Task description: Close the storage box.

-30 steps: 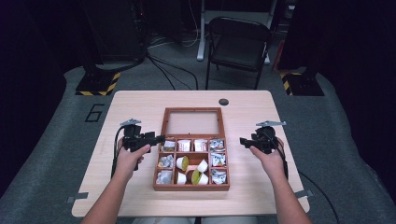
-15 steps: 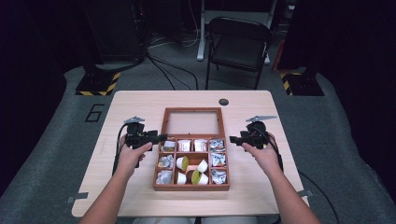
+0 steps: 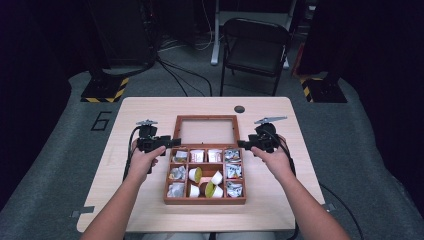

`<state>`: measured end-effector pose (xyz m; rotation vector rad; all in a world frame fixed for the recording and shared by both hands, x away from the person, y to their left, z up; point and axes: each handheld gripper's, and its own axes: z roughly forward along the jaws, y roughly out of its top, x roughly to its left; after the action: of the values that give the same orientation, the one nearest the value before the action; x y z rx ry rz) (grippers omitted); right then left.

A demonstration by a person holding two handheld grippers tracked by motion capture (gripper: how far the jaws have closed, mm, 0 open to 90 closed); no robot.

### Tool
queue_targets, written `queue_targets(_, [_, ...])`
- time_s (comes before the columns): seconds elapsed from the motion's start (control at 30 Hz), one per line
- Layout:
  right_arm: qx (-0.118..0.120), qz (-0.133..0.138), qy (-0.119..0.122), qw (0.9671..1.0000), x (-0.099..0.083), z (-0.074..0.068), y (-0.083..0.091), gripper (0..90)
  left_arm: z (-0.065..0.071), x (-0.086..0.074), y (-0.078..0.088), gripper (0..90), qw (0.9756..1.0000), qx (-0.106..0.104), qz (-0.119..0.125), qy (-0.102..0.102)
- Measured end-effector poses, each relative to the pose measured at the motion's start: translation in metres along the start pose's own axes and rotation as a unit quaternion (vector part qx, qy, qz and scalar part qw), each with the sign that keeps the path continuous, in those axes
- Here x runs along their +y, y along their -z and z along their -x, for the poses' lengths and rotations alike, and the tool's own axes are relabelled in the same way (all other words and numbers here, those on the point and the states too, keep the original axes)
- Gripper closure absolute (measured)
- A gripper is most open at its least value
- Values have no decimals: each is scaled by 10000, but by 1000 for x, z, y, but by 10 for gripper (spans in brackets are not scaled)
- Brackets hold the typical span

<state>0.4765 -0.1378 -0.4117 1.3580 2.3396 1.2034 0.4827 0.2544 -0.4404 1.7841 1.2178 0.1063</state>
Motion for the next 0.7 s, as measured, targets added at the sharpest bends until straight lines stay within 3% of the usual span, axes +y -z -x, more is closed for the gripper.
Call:
queue_targets(0.2, [111, -102, -32, 9999, 2, -2, -10, 396, 3, 7, -10, 375, 9997, 2, -222, -115])
queue_targets(0.27, [165, -89, 39, 9998, 5, -3, -10, 396, 6, 10, -10, 379, 9998, -20, -158, -108])
queue_targets(0.43, [243, -60, 10, 9997, 16, -7, -8, 400, 9, 19, -13, 381, 9993, 35, -285, -220])
queue_targets(0.7, [143, -99, 71, 9998, 24, -4, -14, 401, 2, 24, -21, 380, 9990, 161, -341, -249])
